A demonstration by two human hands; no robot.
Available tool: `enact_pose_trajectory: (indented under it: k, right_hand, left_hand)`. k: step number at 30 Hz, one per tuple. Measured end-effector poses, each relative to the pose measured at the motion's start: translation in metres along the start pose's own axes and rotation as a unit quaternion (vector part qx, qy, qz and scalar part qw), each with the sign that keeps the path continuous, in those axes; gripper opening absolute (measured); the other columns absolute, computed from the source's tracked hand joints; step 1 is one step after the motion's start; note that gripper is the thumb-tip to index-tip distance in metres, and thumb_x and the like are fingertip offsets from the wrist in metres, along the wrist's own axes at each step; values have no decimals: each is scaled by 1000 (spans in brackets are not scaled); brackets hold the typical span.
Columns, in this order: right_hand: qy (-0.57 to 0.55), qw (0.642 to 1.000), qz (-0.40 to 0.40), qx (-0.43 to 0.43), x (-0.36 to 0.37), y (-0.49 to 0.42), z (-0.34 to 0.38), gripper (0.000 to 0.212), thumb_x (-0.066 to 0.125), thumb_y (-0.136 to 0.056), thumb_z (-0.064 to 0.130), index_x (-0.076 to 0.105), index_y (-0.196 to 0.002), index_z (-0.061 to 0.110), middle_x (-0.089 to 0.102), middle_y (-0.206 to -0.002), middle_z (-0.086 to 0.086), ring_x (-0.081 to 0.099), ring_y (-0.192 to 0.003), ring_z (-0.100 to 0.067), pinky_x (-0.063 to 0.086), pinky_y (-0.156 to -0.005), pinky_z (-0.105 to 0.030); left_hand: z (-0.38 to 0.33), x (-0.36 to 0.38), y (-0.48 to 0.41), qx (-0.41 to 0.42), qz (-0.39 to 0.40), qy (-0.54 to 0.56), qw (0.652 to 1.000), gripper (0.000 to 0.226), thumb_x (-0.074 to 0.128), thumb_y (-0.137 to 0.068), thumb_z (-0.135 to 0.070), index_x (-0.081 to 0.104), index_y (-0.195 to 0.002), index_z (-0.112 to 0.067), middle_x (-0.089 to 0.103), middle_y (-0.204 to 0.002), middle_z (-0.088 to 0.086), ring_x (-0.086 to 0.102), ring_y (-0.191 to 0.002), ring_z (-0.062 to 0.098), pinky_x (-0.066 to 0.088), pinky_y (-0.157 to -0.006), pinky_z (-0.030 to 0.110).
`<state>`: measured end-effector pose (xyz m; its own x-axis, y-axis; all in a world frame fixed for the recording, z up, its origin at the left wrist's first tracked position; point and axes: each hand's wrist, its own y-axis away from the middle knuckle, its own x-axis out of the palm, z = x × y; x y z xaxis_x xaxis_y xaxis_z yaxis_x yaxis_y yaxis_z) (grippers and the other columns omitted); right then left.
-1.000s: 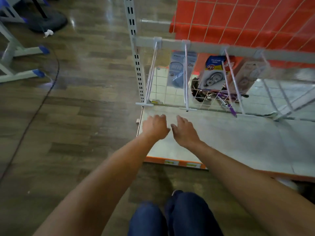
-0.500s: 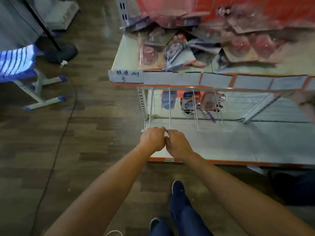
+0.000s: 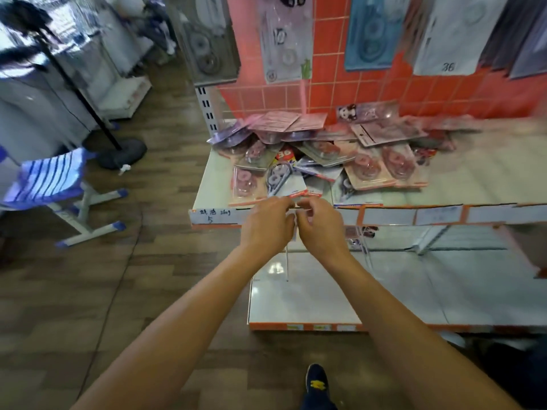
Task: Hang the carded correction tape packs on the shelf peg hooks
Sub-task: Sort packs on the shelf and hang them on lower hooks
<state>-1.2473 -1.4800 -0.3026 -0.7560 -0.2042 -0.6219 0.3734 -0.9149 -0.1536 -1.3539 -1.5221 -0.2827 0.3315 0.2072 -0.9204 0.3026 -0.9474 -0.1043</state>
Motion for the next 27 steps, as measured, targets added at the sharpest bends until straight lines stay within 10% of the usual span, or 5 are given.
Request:
enact_pose_trajectory:
  k: [12,27]
  right_hand:
    - [97,992,33,79,-8,-62,-9,32,52,-94,33,56,-122,18,65,-114,-8,59,-105,-28,46,-82,-36]
    - [-96,983,46,151,-15,-78,-22,12,70,-82,30,62,-91,29,67,-89,8,64,-89,-14,54,-82,-38]
  left_hand:
    - [9,16,-38,-43,-64,-17,997,33,64,-89,-30,62,-120,-16,53,-119,2,48,-108,22,40,-85,29]
    - [10,18,-39,-24,-62,18,998,28,71,-84,-21,72,-112,-20,57,-116,5,53,-105,24,44,-89,35]
